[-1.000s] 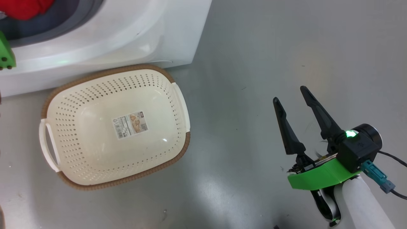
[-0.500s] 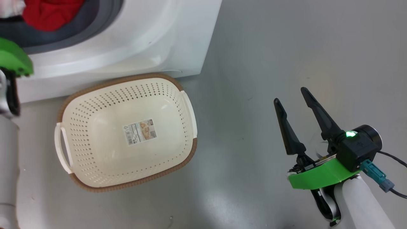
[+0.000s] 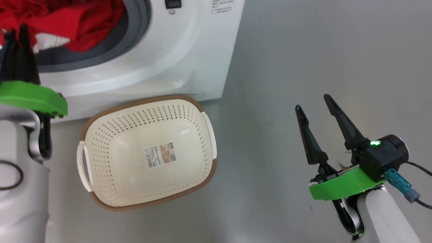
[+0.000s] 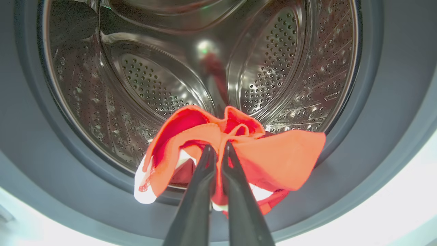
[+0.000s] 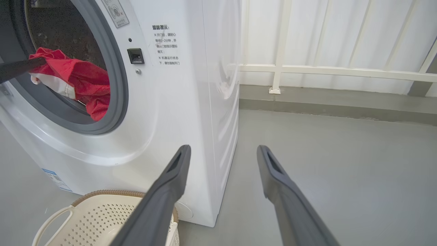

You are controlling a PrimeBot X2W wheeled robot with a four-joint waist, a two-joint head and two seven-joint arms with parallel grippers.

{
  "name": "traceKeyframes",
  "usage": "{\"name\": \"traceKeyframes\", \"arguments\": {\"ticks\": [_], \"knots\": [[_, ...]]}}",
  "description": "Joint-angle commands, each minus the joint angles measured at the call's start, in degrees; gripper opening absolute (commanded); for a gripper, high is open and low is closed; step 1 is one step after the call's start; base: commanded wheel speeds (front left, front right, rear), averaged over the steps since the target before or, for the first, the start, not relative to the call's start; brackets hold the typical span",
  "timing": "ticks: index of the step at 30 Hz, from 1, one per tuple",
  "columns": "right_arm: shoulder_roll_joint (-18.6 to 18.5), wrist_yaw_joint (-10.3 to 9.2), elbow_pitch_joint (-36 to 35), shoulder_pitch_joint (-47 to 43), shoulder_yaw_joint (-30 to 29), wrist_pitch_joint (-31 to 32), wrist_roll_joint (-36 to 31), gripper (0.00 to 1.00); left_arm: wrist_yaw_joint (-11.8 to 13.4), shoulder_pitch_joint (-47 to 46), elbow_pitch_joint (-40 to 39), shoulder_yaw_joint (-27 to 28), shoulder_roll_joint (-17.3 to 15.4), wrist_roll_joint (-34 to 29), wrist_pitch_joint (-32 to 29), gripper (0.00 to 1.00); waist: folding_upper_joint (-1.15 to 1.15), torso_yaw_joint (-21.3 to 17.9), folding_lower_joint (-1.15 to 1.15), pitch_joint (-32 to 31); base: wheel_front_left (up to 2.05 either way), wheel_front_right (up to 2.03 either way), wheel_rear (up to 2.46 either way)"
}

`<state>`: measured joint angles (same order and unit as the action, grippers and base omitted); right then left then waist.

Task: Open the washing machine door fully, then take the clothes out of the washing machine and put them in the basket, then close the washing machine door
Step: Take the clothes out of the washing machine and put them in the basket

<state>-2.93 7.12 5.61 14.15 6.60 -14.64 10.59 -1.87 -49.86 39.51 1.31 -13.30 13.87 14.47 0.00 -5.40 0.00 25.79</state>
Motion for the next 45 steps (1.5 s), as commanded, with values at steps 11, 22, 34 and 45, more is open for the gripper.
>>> {"name": "traceKeyframes", "arguments": {"ticks": [11,22,34,45], "knots": [[0.05,0.36,-0.22,-4.03,0.29,-0.36,0.73,1.00,-2.11,9.84,-8.32,2.03,0.68,-1.38,0.52,0.00,0.00,1.99,0.00,-8.80,0.00,0.00,0.00],[0.05,0.36,-0.01,-6.57,-0.23,-0.36,1.30,1.00,-2.63,17.51,-16.03,2.02,2.83,-1.73,0.52,0.00,0.00,2.32,0.00,-13.58,0.00,0.00,0.00],[0.05,0.36,-0.05,-8.51,-0.77,-0.36,2.11,1.00,-1.78,24.87,-26.76,0.73,5.00,-1.35,-0.31,0.00,0.00,2.58,0.00,-17.09,0.00,0.00,0.00],[0.05,0.36,-0.38,-8.80,-0.90,-0.36,1.94,1.00,-0.64,29.38,-34.36,-0.30,6.15,-0.45,-2.93,0.00,0.00,2.73,0.00,-17.57,0.00,0.00,0.00]]}}
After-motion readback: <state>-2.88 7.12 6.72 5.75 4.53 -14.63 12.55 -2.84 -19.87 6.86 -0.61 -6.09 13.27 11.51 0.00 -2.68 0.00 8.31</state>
